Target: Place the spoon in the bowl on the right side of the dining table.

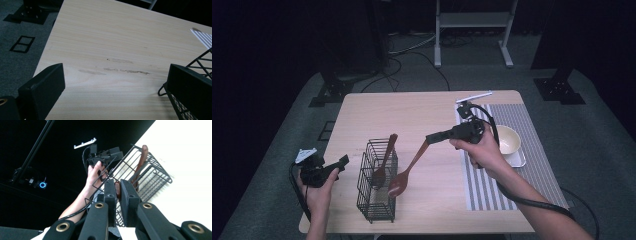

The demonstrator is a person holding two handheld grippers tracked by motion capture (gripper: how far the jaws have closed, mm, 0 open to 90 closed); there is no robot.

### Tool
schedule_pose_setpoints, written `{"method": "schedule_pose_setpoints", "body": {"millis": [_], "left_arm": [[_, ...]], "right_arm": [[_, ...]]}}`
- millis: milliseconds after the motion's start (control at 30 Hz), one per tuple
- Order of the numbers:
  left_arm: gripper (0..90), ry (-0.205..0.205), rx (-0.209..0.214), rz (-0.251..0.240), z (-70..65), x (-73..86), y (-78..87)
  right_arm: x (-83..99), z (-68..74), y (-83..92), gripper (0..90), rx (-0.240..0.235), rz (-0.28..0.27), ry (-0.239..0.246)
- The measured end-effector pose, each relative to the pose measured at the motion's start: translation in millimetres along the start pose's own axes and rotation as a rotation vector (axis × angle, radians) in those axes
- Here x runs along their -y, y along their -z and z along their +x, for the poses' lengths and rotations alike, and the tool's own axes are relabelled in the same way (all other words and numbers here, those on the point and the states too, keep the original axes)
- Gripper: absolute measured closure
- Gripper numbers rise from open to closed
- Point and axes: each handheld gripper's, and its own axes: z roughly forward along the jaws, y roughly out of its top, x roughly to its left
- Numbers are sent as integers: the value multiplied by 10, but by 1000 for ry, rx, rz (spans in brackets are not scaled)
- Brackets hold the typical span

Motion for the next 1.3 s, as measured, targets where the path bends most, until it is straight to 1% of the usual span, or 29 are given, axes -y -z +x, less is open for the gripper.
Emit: {"method": "schedule_pose_setpoints", "body": {"millis": [67, 100, 167, 200, 300, 400, 433, 667, 700, 733, 767, 800, 900, 933, 967, 1167, 1300], "left_arm": [[12, -5, -2, 3, 5, 0, 3], [12, -3, -4, 2, 7, 1, 1], [12, -2, -4, 0, 5, 3, -2], [12, -2, -4, 0, 5, 3, -2], [12, -5, -6, 2, -1, 7, -6], [12, -8, -5, 3, -7, 7, -7], [12, -8, -5, 3, -9, 8, -8], [12, -5, -7, 4, -5, 10, -11], [12, -7, -8, 4, -2, 10, -10], [12, -7, -8, 4, -2, 10, -10], [12, -8, -8, 5, -3, 10, -11], [12, -8, -8, 5, -3, 10, -11], [12, -11, -8, 6, -5, 10, -9], [12, -11, -8, 6, -5, 10, -9], [12, -11, -9, 6, -2, 10, -8], [12, -12, -11, 6, -1, 11, -10], [12, -13, -11, 7, -2, 11, -11]], "right_arm": [[8, -13, 31, 834, 2, -1, -5], [25, -45, 99, 834, 7, -9, -11], [41, -74, 156, 833, 13, -17, -16], [41, -74, 156, 833, 13, -17, -16], [73, -137, 257, 834, 22, -25, -28], [93, -174, 307, 834, 25, -30, -37], [115, -217, 354, 833, 35, -31, -45], [169, -313, 454, 834, 53, -40, -64], [189, -347, 488, 834, 65, -40, -71], [196, -362, 500, 834, 67, -40, -69], [206, -379, 517, 834, 68, -44, -78], [206, -379, 517, 834, 68, -44, -78], [233, -438, 572, 833, 83, -50, -82], [233, -438, 572, 833, 83, -50, -82], [245, -464, 601, 833, 87, -55, -92], [276, -530, 670, 833, 111, -57, -99], [289, -557, 700, 834, 116, -59, -106]]}}
